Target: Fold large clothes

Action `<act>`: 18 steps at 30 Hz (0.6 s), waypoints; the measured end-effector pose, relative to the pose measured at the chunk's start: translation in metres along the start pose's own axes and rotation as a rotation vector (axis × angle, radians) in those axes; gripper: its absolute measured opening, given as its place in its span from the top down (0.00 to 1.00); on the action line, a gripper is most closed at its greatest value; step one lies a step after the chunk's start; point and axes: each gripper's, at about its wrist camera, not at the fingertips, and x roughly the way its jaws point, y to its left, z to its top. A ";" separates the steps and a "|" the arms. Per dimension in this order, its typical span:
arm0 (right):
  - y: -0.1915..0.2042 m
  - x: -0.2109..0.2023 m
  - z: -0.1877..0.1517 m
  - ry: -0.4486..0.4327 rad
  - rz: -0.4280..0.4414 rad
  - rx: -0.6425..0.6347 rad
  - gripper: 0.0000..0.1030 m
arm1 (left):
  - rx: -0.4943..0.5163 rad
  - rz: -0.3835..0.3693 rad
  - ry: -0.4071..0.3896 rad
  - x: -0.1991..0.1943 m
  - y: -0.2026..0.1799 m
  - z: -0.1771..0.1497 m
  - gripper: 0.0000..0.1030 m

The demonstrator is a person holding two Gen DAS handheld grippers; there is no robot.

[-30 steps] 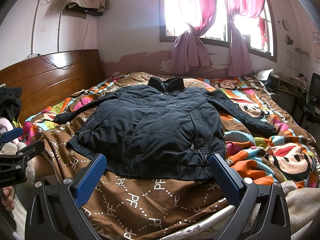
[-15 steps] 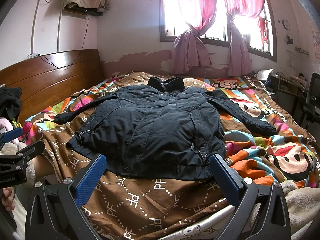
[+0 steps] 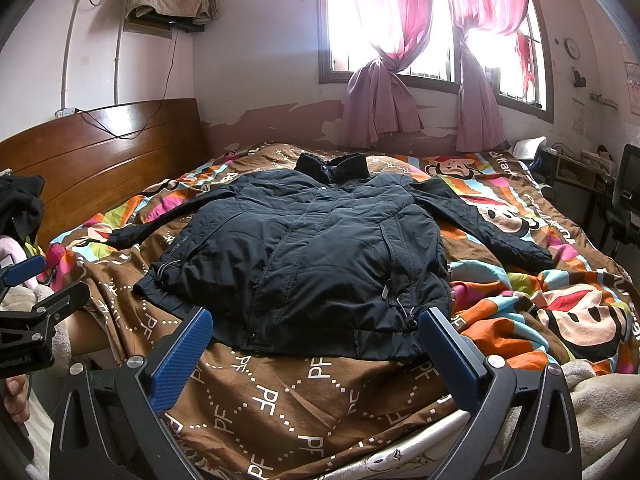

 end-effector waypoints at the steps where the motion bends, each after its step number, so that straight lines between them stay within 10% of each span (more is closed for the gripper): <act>1: 0.000 0.000 0.000 0.000 0.000 0.000 0.00 | 0.000 0.000 0.000 0.000 0.000 0.000 0.02; 18: 0.000 0.000 0.000 0.002 0.000 0.002 0.00 | 0.001 0.000 0.006 0.000 0.000 0.000 0.02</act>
